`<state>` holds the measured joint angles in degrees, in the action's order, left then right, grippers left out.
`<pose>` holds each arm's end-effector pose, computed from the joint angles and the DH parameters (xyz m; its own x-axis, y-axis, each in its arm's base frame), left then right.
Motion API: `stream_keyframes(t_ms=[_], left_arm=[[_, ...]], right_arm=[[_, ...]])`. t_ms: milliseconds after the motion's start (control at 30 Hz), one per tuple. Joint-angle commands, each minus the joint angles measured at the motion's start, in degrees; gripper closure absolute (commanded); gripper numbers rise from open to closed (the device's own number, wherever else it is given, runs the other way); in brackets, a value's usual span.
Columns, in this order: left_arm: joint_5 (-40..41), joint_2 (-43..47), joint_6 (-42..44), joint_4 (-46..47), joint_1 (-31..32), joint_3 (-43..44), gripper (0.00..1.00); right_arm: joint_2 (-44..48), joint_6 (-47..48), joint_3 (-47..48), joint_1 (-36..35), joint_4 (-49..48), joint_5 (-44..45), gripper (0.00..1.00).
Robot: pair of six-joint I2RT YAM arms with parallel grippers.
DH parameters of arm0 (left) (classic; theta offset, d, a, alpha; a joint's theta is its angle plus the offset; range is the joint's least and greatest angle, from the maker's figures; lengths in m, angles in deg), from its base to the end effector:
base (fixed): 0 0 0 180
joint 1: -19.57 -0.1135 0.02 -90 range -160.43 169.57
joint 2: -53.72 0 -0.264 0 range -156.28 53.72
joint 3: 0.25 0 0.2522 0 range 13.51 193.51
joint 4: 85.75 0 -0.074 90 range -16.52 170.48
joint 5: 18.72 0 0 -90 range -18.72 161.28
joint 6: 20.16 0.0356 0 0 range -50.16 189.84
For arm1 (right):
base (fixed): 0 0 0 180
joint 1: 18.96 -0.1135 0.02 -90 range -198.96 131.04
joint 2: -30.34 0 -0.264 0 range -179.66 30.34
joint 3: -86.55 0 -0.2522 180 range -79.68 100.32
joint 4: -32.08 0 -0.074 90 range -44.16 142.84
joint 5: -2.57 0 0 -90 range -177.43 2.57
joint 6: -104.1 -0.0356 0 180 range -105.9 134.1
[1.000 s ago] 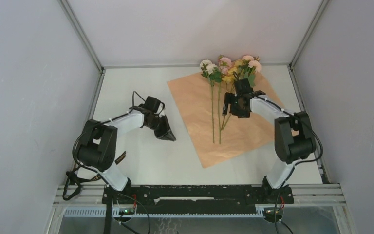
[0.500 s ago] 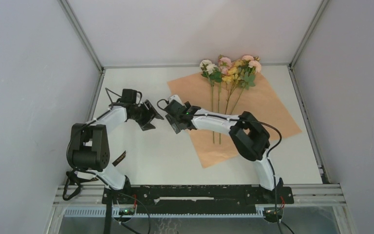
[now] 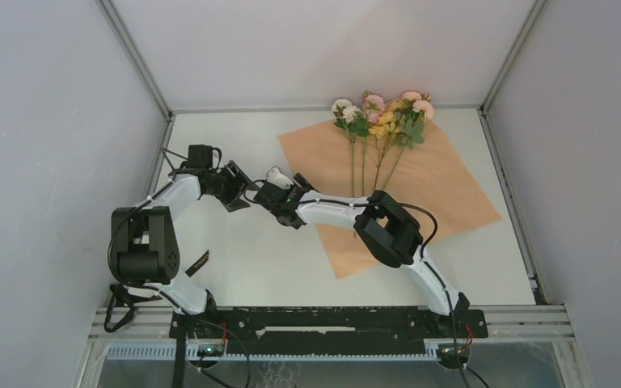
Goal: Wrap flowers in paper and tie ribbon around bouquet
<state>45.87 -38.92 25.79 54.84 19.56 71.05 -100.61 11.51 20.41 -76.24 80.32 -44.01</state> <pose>0.3189 -0.0152 0.1928 -0.7728 -0.6282 -0.0909 -0.4561 0.6491 -0.6088 0.2778 0.3870 0.1480 -0.5113 -0.7351 -0.4452 -0.4333 0.6679 -0.6051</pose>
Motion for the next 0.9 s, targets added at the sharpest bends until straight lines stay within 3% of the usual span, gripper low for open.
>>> stream_keyframes(t_ms=[0,200,233,267,300,333,367,667,867], left_arm=[[-2.5,-0.1,-0.5,-0.1,0.2,1.9,0.34],[-3.1,-0.1,-0.9,-0.2,0.2,2.0,0.34],[-3.1,-0.1,-0.9,-0.2,0.2,1.9,0.34],[-3.2,-0.1,-0.9,-0.2,0.2,1.9,0.34],[-3.3,-0.2,-1.0,-0.2,0.2,1.8,0.35],[-3.5,-0.2,-1.0,-0.3,0.2,1.8,0.35],[-3.8,-0.2,-1.1,-0.4,0.2,1.9,0.35],[-4.1,0.8,-0.7,-0.6,-5.0,2.5,0.36],[-4.2,1.1,-0.3,-0.7,-6.8,1.8,0.37]], right_arm=[[-2.3,3.6,-1.2,0.1,2.4,5.8,0.25],[-4.1,6.4,-1.1,0.1,1.1,7.6,0.3],[-4.2,6.6,-1.1,0.2,0.9,7.4,0.38],[-4.4,6.7,-0.9,0.2,0.7,7.1,0.52],[-4.4,6.7,-0.9,0.2,0.7,7.1,0.77],[-4.4,6.5,-0.8,0.1,0.7,6.9,0.96],[-4.0,6.3,-0.8,-0.1,0.6,6.4,1.0],[5.8,5.6,-8.9,-5.3,-6.2,-10.4,1.0],[13.7,12.2,-19.6,-12.5,-14.4,-17.8,1.0]])
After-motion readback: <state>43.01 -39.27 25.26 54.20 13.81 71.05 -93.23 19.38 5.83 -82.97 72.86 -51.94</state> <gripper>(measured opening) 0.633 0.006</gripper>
